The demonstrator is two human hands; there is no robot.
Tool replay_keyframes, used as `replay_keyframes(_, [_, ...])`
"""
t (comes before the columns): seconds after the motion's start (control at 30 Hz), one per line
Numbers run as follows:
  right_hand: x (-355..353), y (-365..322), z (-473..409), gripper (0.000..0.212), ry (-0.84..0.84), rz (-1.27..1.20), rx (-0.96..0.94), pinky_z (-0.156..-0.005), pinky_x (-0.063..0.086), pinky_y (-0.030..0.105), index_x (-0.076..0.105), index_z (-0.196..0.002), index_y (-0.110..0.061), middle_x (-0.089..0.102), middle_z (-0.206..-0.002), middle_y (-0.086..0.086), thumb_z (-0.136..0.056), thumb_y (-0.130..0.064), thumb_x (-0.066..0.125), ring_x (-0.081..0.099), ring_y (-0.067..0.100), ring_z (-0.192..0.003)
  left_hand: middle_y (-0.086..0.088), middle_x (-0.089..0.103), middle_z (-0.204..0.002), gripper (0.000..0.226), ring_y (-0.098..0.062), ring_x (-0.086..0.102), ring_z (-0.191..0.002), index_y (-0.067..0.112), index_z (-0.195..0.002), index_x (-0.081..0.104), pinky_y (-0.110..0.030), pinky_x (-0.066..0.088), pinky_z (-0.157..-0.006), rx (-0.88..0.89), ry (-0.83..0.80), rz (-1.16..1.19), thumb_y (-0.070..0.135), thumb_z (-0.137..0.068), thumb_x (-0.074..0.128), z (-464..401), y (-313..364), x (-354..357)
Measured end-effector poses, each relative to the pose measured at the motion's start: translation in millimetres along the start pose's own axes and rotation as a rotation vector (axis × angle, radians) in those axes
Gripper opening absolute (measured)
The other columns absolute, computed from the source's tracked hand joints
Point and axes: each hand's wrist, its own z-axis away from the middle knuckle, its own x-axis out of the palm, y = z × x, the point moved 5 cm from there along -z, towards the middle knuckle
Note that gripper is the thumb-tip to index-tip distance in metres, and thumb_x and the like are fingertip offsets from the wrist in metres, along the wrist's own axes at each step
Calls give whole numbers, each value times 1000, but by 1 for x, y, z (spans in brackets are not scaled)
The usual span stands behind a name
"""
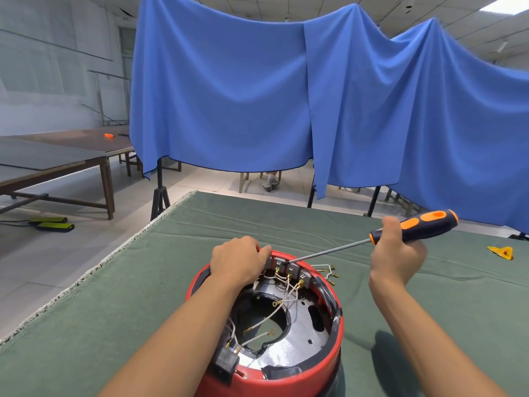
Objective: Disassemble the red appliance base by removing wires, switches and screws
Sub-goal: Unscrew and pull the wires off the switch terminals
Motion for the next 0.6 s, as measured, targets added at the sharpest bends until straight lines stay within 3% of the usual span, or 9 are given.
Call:
replay_keyframes(0.1, [-4,-2,7,24,-26,-1,-54,-54,44,18,57,-53,-15,58,-42,-14,-73,-30,58,53,1,-44,7,61,-75,47,-16,52,-71,25,-87,67,-30,35,-67,1,0,2,58,-94,35,0,1,0])
replay_keyframes(0.27, [-2,-3,14,24,-74,-17,-119,-46,39,6,56,-52,-14,57,-41,-15,-73,-25,59,53,-1,-42,8,59,-72,46,-15,50,-69,25,-86,67,-29,34,-67,0,6,7,57,-94,35,0,1,0])
replay_keyframes(0.5, [13,5,-4,21,-59,98,1,-39,35,10,54,-55,-16,57,-40,-15,-75,-22,60,51,-1,-40,5,59,-75,46,-18,49,-72,24,-87,68,-29,34,-68,-19,-8,-1,57,-94,36,0,0,0])
replay_keyframes(0.6, [21,11,-11,20,-40,176,69,-45,39,23,56,-57,-17,59,-47,-8,-75,-25,61,53,6,-47,3,66,-83,46,-19,50,-73,24,-89,68,-30,35,-69,-17,-8,-5,57,-94,36,-1,-1,1])
